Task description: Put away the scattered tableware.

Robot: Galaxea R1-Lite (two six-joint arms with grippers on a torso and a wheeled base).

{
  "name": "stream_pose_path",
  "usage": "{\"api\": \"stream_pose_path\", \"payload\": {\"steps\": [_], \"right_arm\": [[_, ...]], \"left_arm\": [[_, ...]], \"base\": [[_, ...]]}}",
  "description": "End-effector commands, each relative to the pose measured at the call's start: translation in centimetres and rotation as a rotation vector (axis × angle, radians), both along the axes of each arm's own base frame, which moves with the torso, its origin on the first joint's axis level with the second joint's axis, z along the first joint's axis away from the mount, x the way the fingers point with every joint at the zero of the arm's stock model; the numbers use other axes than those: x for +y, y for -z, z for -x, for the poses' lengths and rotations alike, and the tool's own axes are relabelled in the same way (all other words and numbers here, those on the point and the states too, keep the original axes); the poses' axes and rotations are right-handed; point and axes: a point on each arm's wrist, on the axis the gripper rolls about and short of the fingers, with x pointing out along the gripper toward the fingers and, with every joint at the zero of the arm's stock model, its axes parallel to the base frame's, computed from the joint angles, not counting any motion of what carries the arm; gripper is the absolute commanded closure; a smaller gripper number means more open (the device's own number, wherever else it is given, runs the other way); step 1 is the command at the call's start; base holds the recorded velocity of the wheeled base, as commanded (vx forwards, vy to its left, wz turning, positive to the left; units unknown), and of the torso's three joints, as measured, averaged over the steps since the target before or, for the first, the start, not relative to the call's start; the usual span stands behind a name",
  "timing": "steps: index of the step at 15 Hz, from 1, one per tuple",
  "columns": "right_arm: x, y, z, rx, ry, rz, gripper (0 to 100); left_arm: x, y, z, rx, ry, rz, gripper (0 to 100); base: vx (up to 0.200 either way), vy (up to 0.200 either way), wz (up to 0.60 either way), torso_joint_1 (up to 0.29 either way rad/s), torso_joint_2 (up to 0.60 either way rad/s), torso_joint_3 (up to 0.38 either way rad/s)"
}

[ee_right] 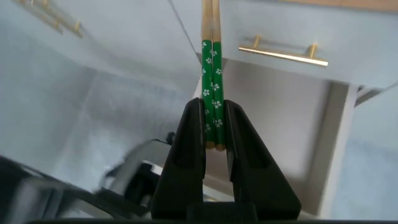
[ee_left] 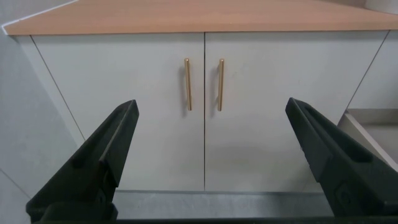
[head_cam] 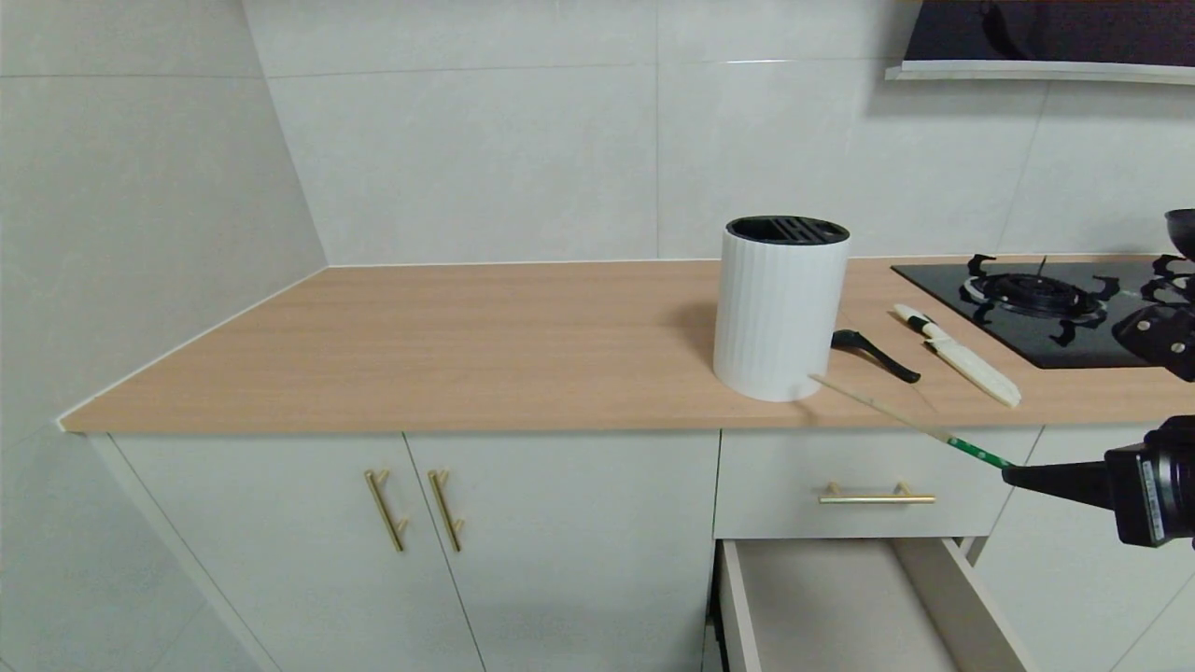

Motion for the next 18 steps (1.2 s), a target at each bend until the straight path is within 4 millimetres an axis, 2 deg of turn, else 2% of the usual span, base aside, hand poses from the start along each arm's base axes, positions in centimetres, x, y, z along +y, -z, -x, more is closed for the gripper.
{"api": "stream_pose_path", "payload": {"steps": [1,8,12,18], "right_arm": [[0.2,0.6,0.4,0.016,-0.021,0.004,100],[1.4,3.5,-0.8,0.14,-0.092,0.059,100],[1.5,4.4,-1.3,0.18,-0.101,0.072,100],[1.7,5.5,-2.0,0.224,-0.107,0.091,100]], "left_arm": [[0.0,0.0,0.0,0.0,-0.001,0.001,0],[0.0,0.0,0.0,0.0,-0.001,0.001,0],[0.0,0.0,0.0,0.0,-0.001,-0.001,0],[0.0,0.0,0.0,0.0,-0.001,0.001,0]], "base": [[0.0,0.0,0.0,0.0,0.0,0.0],[0.0,0.0,0.0,0.0,0.0,0.0],[0.0,0.0,0.0,0.0,0.0,0.0],[0.0,0.0,0.0,-0.146,0.38,0.231]]}}
